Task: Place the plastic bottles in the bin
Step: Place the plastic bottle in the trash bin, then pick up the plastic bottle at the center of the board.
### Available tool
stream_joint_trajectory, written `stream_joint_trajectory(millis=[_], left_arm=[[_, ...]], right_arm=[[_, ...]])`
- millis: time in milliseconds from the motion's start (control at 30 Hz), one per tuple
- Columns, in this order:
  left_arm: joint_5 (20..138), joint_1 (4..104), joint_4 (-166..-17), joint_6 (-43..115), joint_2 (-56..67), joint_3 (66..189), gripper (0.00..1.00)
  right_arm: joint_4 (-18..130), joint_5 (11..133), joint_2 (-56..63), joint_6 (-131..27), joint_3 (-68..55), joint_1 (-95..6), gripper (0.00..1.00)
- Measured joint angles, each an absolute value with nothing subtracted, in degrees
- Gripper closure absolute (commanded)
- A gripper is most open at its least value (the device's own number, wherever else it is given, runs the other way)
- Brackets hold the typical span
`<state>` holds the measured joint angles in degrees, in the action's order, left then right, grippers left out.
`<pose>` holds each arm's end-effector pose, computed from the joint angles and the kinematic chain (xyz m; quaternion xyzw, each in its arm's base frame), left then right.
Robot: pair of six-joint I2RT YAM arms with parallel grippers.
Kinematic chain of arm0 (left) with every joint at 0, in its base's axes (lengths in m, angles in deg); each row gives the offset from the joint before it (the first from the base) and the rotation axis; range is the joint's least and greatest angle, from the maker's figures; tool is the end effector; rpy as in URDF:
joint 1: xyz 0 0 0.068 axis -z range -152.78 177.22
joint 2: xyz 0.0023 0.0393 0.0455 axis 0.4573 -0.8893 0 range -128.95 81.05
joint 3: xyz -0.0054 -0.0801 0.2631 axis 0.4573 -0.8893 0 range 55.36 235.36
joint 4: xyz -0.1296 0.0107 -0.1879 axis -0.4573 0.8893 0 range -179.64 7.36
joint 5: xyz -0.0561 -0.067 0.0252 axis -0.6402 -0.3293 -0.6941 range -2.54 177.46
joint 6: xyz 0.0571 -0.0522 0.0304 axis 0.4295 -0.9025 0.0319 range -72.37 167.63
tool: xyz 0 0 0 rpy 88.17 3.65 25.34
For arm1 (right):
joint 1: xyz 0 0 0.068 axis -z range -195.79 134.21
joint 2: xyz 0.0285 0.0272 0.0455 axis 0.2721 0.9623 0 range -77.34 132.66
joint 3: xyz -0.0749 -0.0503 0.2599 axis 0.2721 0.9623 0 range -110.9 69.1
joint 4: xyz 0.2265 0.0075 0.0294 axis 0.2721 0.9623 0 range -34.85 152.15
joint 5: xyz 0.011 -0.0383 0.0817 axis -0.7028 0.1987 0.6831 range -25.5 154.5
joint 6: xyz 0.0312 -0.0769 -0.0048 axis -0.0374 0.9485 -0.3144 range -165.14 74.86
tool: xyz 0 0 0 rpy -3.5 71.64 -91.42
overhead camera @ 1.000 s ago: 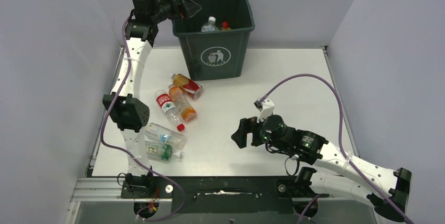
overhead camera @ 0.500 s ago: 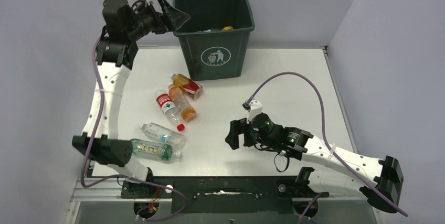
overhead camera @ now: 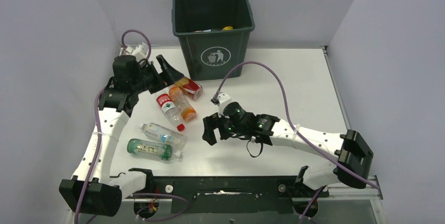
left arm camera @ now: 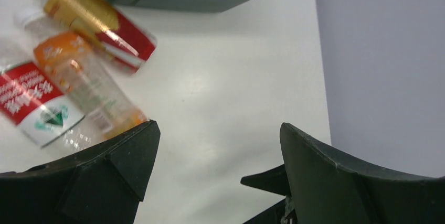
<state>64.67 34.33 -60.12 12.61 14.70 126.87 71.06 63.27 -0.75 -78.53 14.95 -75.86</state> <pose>0.2395 -0.0583 0.3779 -0.0947 0.8253 -0.3460 0.4361 0.1458 0.2504 0.2572 -0.2031 0.8768 0.3107 0.3056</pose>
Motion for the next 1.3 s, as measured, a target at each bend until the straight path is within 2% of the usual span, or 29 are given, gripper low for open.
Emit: stream_joint_trajectory(millis=[133, 400, 1033, 1300], left_arm=[[67.0, 34.2, -56.7, 11.2, 17.5, 121.8, 0.14], [73.8, 34.1, -52.2, 9.3, 20.6, 121.3, 0.14], [97.9, 34.1, -33.7, -5.0, 14.8, 126.8, 0.13], [100.0, 34.1, -28.5, -13.3, 11.0, 123.7, 0.13]], right_arm=[[69.2, 65.7, 4.6, -76.9, 11.0, -76.1, 0.05], [66.8, 67.3, 7.7, -77.0, 10.1, -78.1, 0.03], [64.2, 67.4, 7.7, -77.1, 13.1, -78.6, 0.02], [63.7, 67.5, 7.3, -77.3, 14.6, -78.6, 0.02]])
